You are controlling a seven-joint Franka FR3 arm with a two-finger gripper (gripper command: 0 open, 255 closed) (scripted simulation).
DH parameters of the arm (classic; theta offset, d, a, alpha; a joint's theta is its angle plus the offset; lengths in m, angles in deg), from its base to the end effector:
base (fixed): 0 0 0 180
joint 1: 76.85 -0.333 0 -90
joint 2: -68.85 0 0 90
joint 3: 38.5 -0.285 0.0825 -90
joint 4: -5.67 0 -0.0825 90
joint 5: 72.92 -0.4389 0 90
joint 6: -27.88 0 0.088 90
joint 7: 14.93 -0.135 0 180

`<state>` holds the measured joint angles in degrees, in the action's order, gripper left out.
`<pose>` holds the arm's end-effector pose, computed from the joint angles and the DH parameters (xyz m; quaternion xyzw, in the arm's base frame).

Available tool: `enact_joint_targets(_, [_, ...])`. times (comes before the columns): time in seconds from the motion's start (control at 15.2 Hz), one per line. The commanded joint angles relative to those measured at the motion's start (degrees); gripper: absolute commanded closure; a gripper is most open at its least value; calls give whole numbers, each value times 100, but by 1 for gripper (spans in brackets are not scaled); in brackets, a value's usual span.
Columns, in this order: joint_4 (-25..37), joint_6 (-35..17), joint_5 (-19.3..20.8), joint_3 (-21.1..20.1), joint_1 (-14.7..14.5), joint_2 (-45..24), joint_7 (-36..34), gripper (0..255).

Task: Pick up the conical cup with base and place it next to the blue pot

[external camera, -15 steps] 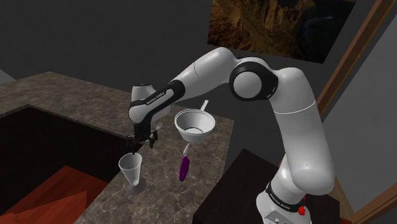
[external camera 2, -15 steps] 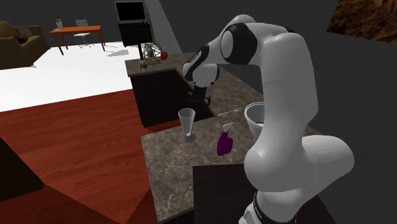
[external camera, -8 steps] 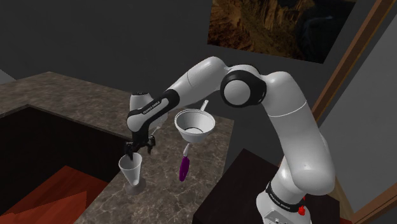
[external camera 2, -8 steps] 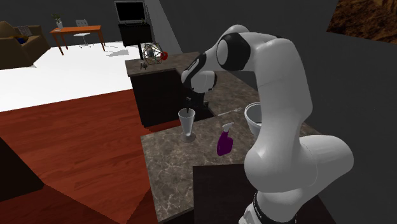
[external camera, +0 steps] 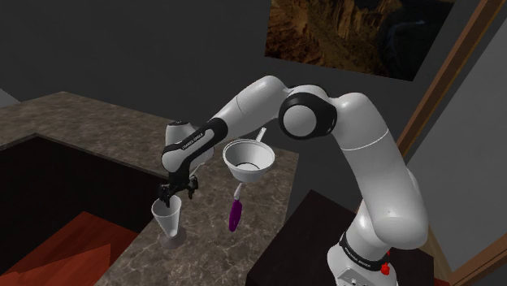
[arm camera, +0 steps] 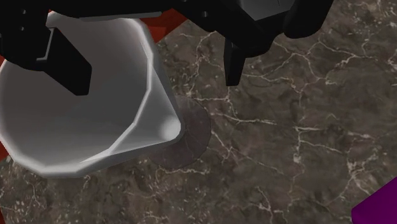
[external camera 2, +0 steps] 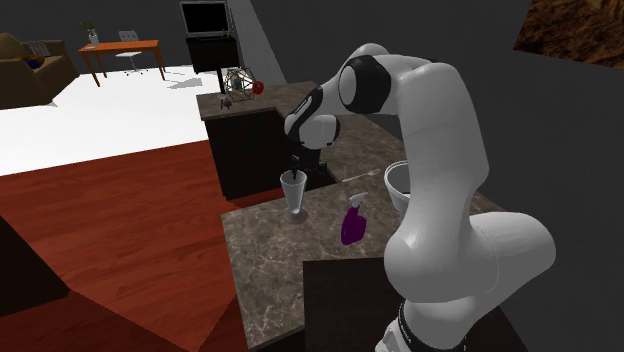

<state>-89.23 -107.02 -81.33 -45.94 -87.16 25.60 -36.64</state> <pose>0.6578 0.2142 0.0770 -0.9897 0.1035 0.0574 0.0806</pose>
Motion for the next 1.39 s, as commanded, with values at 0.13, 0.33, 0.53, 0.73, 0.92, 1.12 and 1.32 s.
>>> enact_joint_targets(0.13, [1, -1, 0, 0, 0, -1, 0, 255])
enact_joint_targets(0.33, [1, -1, 0, 0, 0, -1, 0, 255])
enact_joint_targets(0.53, [1, 1, 0, 0, 1, 0, 1, 255])
enact_joint_targets(0.73, [-14, 43, -1, -1, 2, 58, -8, 255])
enact_joint_targets(0.92, [-48, 178, -2, -5, 9, 229, -31, 255])
enact_joint_targets(1.12, [-66, 320, -2, -9, 16, 392, -56, 255])
enact_joint_targets(1.32, [-75, 467, -2, -12, 22, 549, -80, 255])
